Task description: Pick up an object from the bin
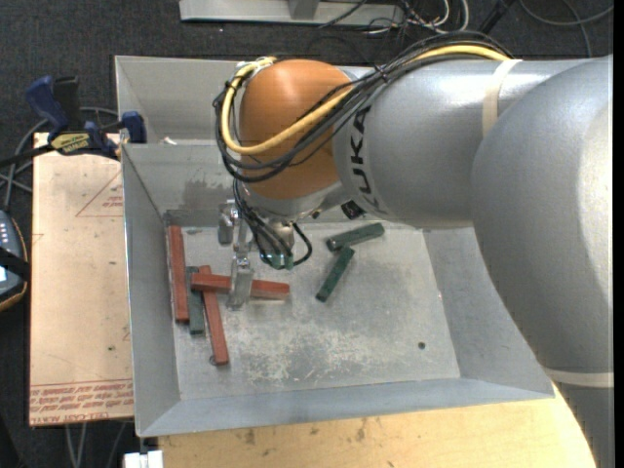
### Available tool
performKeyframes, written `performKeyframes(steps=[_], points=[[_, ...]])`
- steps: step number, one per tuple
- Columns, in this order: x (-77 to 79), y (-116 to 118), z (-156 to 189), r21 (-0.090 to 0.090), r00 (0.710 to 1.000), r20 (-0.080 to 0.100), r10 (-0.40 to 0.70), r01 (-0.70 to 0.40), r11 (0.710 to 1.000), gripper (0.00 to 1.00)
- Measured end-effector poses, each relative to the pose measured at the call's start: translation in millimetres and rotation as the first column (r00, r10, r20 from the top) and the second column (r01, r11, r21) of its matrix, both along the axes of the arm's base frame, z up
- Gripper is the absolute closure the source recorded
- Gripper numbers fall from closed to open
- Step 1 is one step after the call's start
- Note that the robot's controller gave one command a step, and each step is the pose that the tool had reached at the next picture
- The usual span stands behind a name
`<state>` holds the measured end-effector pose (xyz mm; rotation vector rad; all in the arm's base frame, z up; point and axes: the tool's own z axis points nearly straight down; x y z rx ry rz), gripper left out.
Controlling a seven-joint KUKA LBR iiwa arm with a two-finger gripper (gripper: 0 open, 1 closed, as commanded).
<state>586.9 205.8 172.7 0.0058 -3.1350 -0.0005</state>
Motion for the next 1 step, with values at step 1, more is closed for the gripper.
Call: performKeyframes(steps=[1], points=[[36.3,-46.1,-106.0,0.0,0.977,0.004,0.214,-0.214,0.977,0.0]])
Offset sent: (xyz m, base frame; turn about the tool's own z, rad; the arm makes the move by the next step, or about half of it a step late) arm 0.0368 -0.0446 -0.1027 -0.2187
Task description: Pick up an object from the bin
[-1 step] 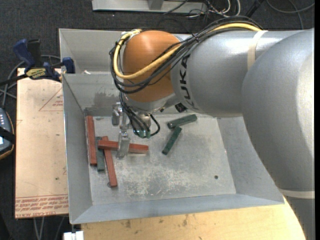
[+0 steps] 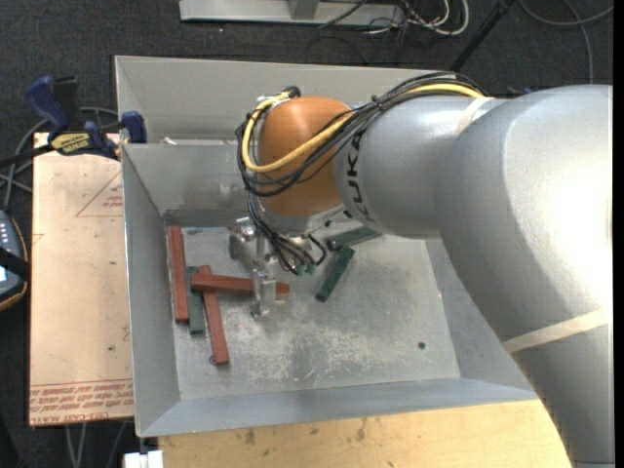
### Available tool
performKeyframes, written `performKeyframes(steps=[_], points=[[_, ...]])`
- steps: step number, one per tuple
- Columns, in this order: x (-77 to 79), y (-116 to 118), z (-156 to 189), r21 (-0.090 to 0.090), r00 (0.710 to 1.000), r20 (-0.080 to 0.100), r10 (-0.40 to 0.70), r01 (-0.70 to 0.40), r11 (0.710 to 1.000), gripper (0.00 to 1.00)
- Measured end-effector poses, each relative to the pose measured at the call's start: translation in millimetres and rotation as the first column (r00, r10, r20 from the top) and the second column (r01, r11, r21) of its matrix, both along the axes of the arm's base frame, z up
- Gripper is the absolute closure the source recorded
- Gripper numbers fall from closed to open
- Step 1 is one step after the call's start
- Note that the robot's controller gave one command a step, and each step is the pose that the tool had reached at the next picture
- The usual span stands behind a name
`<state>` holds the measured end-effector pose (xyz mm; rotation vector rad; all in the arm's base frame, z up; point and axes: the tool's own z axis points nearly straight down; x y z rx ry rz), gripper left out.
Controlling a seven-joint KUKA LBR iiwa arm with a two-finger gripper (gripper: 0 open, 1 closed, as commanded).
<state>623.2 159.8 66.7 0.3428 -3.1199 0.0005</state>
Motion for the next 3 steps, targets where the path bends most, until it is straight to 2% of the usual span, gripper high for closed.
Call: performKeyframes(steps=[1,3], points=[[1.2,2.0,3.8,0.003,1.0,0.004,0.001,-0.001,1.0,1.0],[1.2,2.0,3.7,0.003,1.0,0.004,0.001,-0.001,1.0,1.0]])
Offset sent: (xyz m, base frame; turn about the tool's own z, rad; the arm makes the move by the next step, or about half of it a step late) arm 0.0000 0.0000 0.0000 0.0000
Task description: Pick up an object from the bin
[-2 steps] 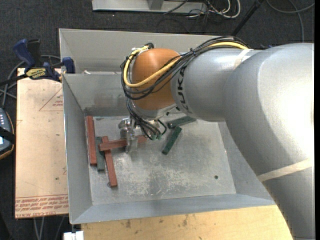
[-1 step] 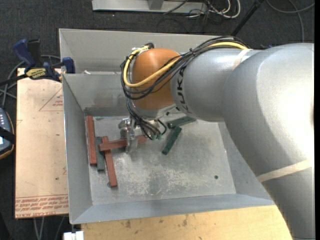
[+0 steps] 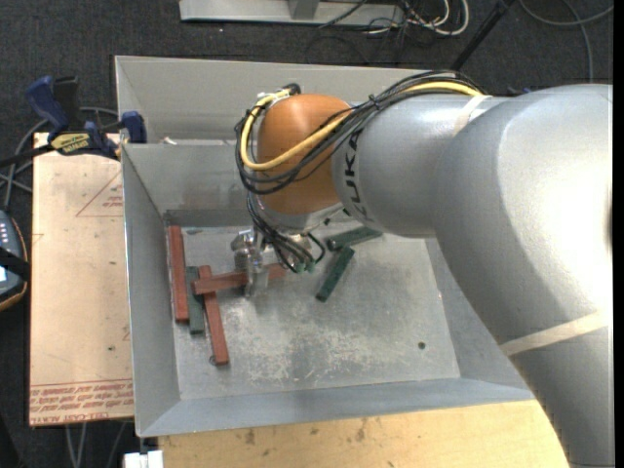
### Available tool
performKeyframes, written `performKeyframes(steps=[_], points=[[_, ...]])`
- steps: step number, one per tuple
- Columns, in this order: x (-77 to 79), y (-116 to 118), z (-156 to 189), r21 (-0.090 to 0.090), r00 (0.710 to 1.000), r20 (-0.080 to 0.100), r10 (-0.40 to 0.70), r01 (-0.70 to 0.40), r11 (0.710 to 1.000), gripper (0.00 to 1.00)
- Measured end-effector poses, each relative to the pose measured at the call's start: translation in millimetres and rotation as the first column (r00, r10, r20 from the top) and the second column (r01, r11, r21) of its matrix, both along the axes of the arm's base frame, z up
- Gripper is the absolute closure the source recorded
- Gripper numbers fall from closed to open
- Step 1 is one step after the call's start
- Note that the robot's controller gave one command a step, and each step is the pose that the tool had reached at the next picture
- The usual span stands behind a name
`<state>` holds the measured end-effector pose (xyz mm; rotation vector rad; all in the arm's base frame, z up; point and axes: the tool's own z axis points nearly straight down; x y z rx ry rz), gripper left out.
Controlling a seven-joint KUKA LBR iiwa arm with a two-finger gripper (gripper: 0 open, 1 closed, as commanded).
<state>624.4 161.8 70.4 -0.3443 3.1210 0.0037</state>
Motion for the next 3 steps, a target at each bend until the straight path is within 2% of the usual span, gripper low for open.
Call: performKeyframes(steps=[1,2,3], points=[[0.0,0.0,0.0,0.0,1.0,0.0,0.0,0.0,1.0,1.0],[-8.0,-40.1,0.5,-0.001,0.991,0.002,0.137,-0.137,0.991,1.0],[-8.4,-39.5,-0.1,-0.001,0.991,0.001,0.137,-0.137,0.991,0.0]])
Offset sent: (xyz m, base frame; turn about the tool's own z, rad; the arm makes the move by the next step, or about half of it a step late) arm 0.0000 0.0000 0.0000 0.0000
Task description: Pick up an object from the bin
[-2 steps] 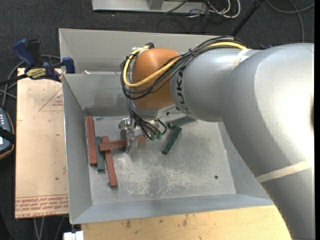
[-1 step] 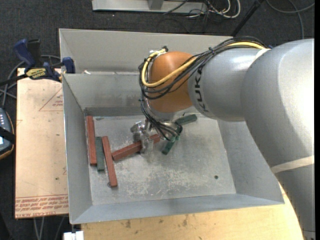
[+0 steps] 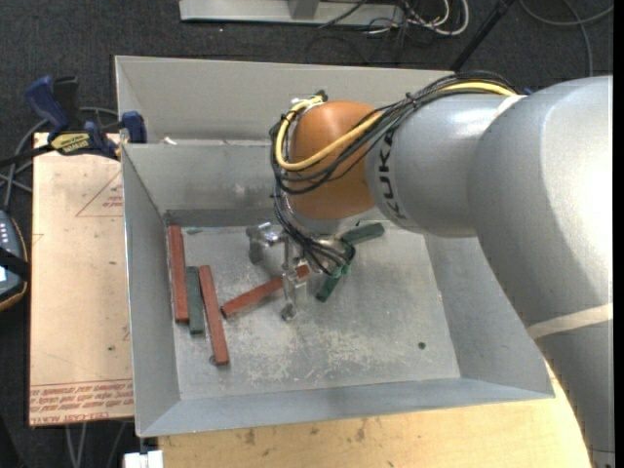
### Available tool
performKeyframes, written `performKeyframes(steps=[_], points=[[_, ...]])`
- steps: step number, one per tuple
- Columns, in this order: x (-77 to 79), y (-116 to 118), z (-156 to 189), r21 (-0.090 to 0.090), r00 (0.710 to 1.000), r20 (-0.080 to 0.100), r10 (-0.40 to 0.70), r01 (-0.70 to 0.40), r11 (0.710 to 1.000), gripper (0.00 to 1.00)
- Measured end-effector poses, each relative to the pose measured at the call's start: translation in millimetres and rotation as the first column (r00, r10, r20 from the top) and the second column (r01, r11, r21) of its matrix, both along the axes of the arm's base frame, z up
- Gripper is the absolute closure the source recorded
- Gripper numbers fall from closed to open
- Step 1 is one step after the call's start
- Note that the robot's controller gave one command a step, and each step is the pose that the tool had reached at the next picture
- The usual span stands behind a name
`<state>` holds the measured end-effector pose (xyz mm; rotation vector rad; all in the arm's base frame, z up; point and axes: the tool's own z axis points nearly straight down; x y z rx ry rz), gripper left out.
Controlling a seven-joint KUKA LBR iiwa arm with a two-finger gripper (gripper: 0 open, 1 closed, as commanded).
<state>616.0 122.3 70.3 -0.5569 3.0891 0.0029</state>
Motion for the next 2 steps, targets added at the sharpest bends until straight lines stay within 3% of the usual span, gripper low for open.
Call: performKeyframes(steps=[1,2], points=[[0.4,0.0,0.7,0.0,1.0,0.001,0.0,0.0,1.0,1.0],[34.4,36.8,131.0,-0.002,0.921,0.009,0.39,-0.39,0.921,1.0]])
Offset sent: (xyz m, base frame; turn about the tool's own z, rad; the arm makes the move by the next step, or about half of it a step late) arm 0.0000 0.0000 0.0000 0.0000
